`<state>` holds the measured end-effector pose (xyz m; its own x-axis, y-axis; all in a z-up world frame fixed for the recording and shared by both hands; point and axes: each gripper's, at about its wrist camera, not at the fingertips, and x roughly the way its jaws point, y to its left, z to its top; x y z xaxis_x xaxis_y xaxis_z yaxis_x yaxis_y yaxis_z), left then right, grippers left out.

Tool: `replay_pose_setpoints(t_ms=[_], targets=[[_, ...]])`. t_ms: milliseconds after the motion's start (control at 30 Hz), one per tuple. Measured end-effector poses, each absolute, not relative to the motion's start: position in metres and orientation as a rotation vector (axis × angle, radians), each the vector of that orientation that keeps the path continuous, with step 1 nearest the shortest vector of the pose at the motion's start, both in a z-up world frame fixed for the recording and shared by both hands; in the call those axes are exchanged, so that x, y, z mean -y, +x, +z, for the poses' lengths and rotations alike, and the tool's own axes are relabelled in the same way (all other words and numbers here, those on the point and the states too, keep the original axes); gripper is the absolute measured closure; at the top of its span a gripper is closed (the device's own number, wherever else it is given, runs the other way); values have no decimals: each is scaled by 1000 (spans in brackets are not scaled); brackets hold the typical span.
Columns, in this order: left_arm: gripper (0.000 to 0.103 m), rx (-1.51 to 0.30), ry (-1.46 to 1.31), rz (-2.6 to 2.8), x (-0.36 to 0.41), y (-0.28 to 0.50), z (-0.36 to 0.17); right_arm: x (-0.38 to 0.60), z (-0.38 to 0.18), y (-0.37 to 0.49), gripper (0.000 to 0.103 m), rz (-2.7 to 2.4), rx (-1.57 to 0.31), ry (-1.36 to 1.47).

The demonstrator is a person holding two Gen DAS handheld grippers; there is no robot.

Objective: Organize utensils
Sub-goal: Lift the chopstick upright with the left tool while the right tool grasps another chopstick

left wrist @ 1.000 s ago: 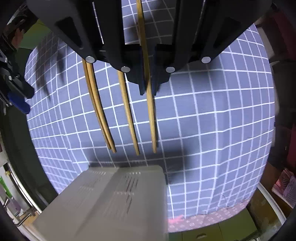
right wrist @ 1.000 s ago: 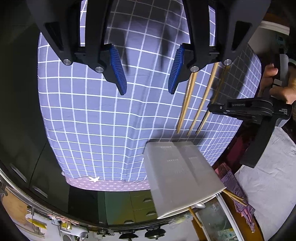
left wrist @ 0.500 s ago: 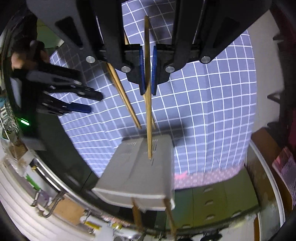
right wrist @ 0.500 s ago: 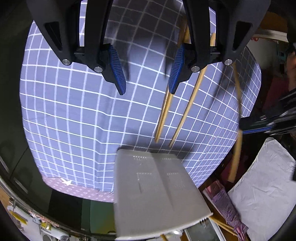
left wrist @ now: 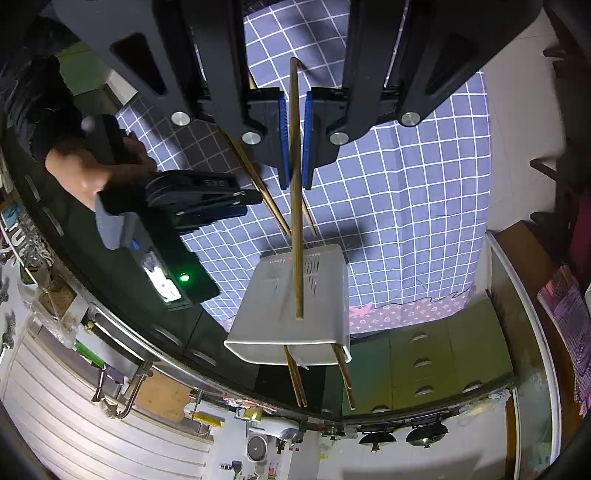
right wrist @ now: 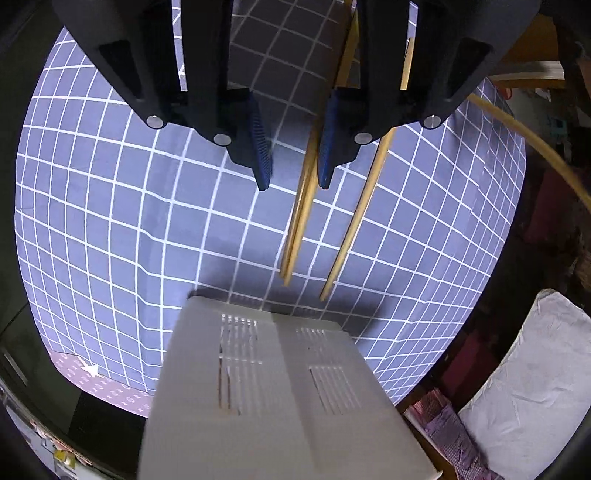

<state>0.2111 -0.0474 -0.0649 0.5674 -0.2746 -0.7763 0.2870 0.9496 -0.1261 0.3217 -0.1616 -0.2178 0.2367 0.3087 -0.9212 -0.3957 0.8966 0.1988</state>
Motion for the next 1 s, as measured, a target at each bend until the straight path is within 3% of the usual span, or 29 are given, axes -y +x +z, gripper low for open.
replay_pose_setpoints(t_ms=[867,1000], targets=[[96,-883,13,-355,37,200,-63,131,-232,319,75,399,-1247,-218],[96,-882,12,-354,37,200,-63,125,-232,316,92,403,-1243,-228]])
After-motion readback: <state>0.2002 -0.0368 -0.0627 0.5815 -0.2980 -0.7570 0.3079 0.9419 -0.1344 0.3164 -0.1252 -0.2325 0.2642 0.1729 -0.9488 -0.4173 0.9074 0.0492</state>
